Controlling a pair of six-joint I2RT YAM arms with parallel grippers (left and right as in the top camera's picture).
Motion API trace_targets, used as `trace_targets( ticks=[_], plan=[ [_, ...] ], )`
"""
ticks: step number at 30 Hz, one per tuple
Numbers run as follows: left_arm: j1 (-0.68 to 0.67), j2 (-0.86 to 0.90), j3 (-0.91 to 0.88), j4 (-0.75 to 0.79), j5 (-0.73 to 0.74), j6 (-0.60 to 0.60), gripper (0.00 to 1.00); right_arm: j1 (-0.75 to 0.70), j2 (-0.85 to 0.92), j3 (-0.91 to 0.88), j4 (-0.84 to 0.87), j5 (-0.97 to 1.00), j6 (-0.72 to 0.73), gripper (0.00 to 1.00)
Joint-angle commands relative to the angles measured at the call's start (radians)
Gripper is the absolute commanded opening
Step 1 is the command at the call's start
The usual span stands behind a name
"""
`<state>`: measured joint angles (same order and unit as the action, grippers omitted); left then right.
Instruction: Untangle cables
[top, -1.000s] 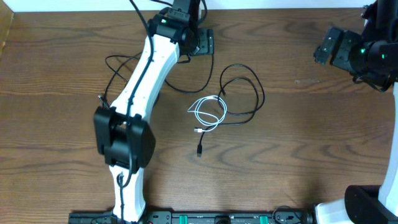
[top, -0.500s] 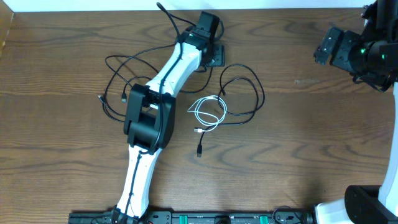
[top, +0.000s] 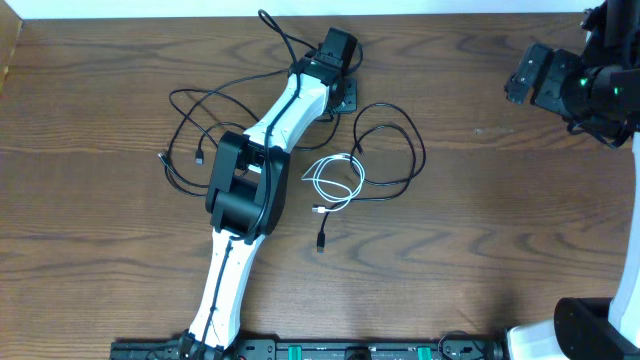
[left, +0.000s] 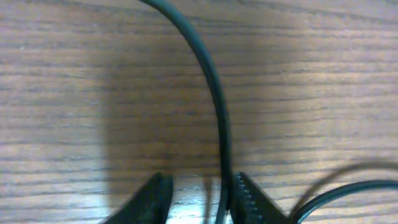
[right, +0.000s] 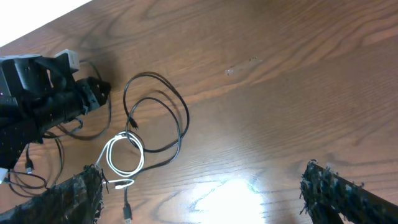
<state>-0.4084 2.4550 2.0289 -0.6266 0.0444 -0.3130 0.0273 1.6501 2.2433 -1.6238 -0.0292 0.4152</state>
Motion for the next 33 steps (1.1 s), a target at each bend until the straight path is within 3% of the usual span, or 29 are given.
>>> trace_targets(
  ticks=[1, 2, 10, 23, 25, 26, 27, 28, 33],
  plan=[
    [0.004, 0.012, -0.005, 0.0, -0.031, 0.001, 0.13, -0.001, 0.005, 0.0, -0.001, 0.004, -0.013, 0.99],
    [0.004, 0.012, -0.005, 0.0, -0.031, 0.002, 0.08, -0.001, 0.005, 0.0, -0.001, 0.004, -0.013, 0.99],
    [0.076, -0.016, 0.016, 0.002, -0.032, 0.044, 0.08, -0.001, 0.005, 0.0, -0.001, 0.004, -0.013, 0.99],
    [0.472, -0.24, 0.055, 0.088, -0.031, 0.043, 0.09, -0.001, 0.005, 0.0, -0.001, 0.004, -0.013, 0.99],
    [0.531, -0.266, 0.055, 0.093, -0.03, 0.04, 0.3, -0.001, 0.005, 0.0, -0.001, 0.004, -0.013, 0.99],
    [0.554, -0.269, 0.055, 0.085, -0.03, 0.026, 0.49, -0.001, 0.005, 0.0, -0.001, 0.004, -0.013, 0.99],
    [0.575, -0.27, 0.055, 0.069, -0.029, 0.002, 0.79, -0.001, 0.005, 0.0, -0.001, 0.004, -0.013, 0.99],
    [0.595, -0.269, 0.055, 0.045, -0.029, -0.027, 0.98, -0.001, 0.005, 0.0, -0.001, 0.004, -0.013, 0.99],
    [0.644, -0.238, 0.042, -0.075, -0.026, -0.051, 0.98, -0.001, 0.005, 0.0, -0.001, 0.004, -0.013, 0.99]
  ],
)
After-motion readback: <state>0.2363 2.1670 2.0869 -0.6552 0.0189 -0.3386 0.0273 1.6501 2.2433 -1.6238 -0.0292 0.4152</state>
